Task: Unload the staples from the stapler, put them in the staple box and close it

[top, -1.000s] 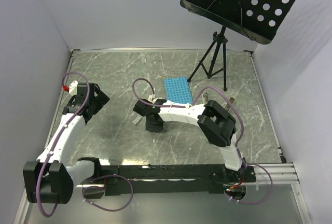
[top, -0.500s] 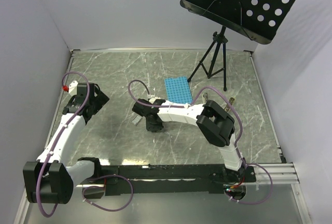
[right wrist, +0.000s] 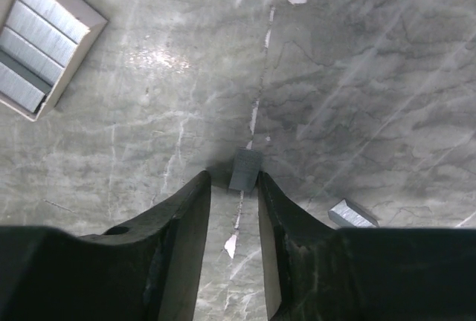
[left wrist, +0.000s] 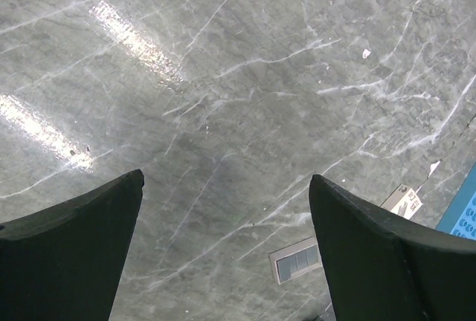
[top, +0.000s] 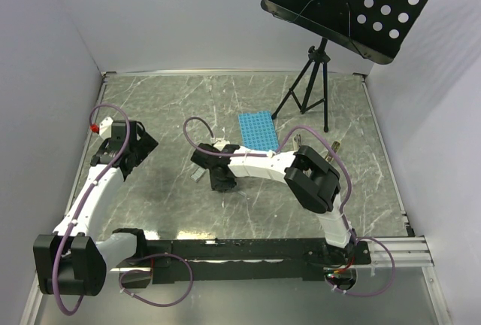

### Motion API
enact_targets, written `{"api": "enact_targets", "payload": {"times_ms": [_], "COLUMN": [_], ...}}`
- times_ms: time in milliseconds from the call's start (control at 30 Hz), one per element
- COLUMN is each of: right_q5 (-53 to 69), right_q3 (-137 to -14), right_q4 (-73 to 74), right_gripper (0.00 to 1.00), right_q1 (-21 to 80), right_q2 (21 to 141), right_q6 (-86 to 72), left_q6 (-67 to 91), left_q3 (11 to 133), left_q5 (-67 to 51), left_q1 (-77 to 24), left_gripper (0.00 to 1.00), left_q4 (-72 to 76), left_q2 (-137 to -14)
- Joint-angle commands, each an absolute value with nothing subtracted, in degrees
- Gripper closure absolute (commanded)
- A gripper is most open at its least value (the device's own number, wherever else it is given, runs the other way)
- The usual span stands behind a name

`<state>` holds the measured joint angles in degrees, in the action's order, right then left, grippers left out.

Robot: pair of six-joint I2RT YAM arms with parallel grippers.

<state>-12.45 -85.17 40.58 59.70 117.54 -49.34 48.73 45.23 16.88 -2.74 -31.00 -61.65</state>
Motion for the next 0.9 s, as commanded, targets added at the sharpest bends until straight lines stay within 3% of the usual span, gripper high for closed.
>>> {"api": "enact_targets", "payload": {"times_ms": [0,200,867], "right_q5": [-13.3,-13.3,-14.9], "right_q3": [-85.2,-85.1,-81.9], "right_q4": [36.5,35.9,34.3], "right_gripper": [0.59,0.59,0.72], "right_q1": [59.4,59.2,59.3], "right_q2": [118.4,118.5,116.5], "right_q6": [-48.0,-47.0,-41.4], "left_q6": [47.8,47.8,47.8], "left_q3": [45.3,45.3,45.3], "left_q5": [18.1,18.1,18.9], "left_q1": [-2.5,-2.6,-2.8], "left_gripper": [0.03,0.03,0.03], "left_q4": [-30.8,-30.8,-31.2], "left_q2": [-60.6,-60.4,-60.1]}}
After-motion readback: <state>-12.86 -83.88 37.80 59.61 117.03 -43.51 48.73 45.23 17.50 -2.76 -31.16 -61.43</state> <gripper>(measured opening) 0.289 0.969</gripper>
